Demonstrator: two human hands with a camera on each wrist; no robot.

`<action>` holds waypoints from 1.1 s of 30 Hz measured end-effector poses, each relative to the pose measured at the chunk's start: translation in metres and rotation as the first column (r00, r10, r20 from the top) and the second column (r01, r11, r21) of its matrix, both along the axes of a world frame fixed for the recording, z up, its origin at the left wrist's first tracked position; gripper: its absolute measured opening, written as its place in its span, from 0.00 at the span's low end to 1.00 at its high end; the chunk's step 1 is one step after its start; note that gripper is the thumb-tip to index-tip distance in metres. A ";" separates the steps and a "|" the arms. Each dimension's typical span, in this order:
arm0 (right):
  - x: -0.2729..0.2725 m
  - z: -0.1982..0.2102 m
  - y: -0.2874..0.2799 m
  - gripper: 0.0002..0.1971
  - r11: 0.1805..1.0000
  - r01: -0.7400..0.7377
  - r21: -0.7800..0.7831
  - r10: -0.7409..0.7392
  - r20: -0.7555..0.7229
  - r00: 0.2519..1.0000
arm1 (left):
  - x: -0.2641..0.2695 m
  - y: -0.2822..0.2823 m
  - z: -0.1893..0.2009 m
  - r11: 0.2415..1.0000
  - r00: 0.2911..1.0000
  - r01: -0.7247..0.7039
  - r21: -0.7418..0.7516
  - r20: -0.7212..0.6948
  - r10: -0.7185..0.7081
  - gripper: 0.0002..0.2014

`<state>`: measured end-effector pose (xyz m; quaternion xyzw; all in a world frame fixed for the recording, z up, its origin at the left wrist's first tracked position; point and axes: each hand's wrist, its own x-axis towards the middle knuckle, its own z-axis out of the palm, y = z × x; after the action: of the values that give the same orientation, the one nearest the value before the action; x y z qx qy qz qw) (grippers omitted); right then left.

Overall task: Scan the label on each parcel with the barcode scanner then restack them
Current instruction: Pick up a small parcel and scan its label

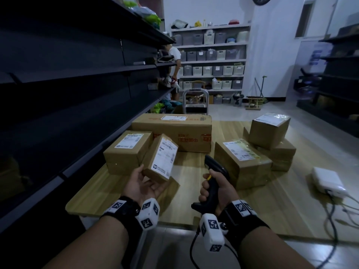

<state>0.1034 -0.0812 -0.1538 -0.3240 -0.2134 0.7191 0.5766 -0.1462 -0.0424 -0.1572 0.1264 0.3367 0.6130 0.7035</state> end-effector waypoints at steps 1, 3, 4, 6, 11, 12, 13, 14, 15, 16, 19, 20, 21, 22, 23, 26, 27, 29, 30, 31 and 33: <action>0.001 0.000 0.000 0.15 1.000 -0.016 -0.001 0.016 0.003 1.000 | -0.001 0.001 0.000 1.000 1.000 0.001 -0.004 0.020 -0.001 0.25; 0.001 0.001 0.000 0.15 0.999 -0.035 -0.004 0.035 0.011 0.999 | -0.001 0.003 0.000 1.000 1.000 0.004 -0.003 0.029 -0.004 0.26; 0.002 0.002 0.000 0.14 0.999 -0.043 -0.007 0.043 0.020 0.999 | -0.001 0.003 0.000 1.000 1.000 0.003 -0.005 0.029 -0.003 0.25; 0.001 0.003 -0.001 0.12 0.998 -0.062 -0.020 0.063 0.063 0.996 | 0.000 0.003 0.000 1.000 1.000 0.010 -0.007 0.024 -0.010 0.25; -0.007 0.007 -0.002 0.14 0.994 -0.097 -0.039 0.105 0.303 0.947 | -0.002 0.006 -0.001 1.000 1.000 0.018 -0.024 0.013 -0.018 0.30; -0.009 0.008 -0.003 0.14 0.993 -0.107 -0.054 0.119 0.323 0.939 | -0.002 0.006 -0.001 1.000 1.000 0.015 -0.023 0.001 -0.015 0.32; -0.010 0.010 -0.004 0.14 0.991 -0.115 -0.068 0.131 0.328 0.935 | -0.002 0.006 -0.001 1.000 1.000 0.015 -0.021 -0.010 -0.015 0.33; -0.010 0.012 -0.004 0.14 0.990 -0.120 -0.080 0.139 0.329 0.934 | -0.001 0.006 -0.002 1.000 1.000 0.014 -0.018 -0.018 -0.015 0.34; -0.010 0.013 -0.005 0.15 0.988 -0.124 -0.089 0.147 0.333 0.932 | -0.002 0.006 -0.002 1.000 1.000 0.011 -0.016 -0.024 -0.011 0.33; -0.010 0.015 -0.005 0.15 0.987 -0.129 -0.096 0.154 0.341 0.927 | -0.002 0.007 -0.003 1.000 1.000 0.006 -0.016 -0.025 -0.006 0.33; -0.010 0.020 -0.006 0.15 0.982 -0.152 -0.113 0.183 0.368 0.912 | -0.005 0.008 -0.005 1.000 1.000 -0.003 -0.012 -0.027 0.003 0.35; -0.010 0.021 -0.006 0.15 0.981 -0.156 -0.115 0.188 0.377 0.907 | -0.004 0.008 -0.005 1.000 1.000 -0.004 -0.010 -0.031 0.003 0.35; -0.010 0.022 -0.006 0.15 0.981 -0.159 -0.113 0.191 0.385 0.903 | -0.004 0.008 -0.004 1.000 0.999 -0.003 -0.008 -0.034 0.002 0.35; -0.009 0.022 -0.007 0.15 0.981 -0.163 -0.107 0.192 0.396 0.898 | -0.004 0.007 -0.004 1.000 0.999 -0.001 -0.007 -0.036 0.001 0.35; -0.009 0.022 -0.007 0.15 0.981 -0.166 -0.099 0.193 0.407 0.893 | -0.003 0.007 -0.003 1.000 0.999 -0.002 -0.005 -0.037 0.002 0.35; -0.008 0.022 -0.007 0.15 0.979 -0.175 -0.100 0.201 0.421 0.884 | -0.003 0.007 -0.002 1.000 0.999 -0.001 -0.006 -0.037 0.001 0.35; -0.008 0.022 -0.007 0.15 0.979 -0.178 -0.101 0.204 0.420 0.884 | -0.003 0.007 -0.002 1.000 0.999 0.000 -0.007 -0.039 -0.001 0.35; -0.008 0.022 -0.007 0.16 0.977 -0.186 -0.100 0.211 0.403 0.891 | -0.003 0.007 -0.002 1.000 0.998 0.004 -0.002 -0.059 -0.005 0.33; -0.008 0.021 -0.007 0.16 0.976 -0.192 -0.100 0.216 0.387 0.897 | -0.003 0.006 -0.003 1.000 0.997 0.006 0.001 -0.074 -0.006 0.33; -0.008 0.021 -0.007 0.16 0.976 -0.195 -0.101 0.219 0.373 0.901 | -0.004 0.006 -0.003 1.000 0.996 0.005 0.002 -0.089 -0.005 0.33; -0.007 0.020 -0.008 0.16 0.976 -0.195 -0.101 0.219 0.369 0.903 | -0.005 0.006 -0.005 1.000 0.995 0.000 0.005 -0.101 0.000 0.34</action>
<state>0.0967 -0.0895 -0.1340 -0.4496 -0.3312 0.7065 0.4347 -0.1510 -0.0366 -0.1623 0.1591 0.3702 0.6068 0.6852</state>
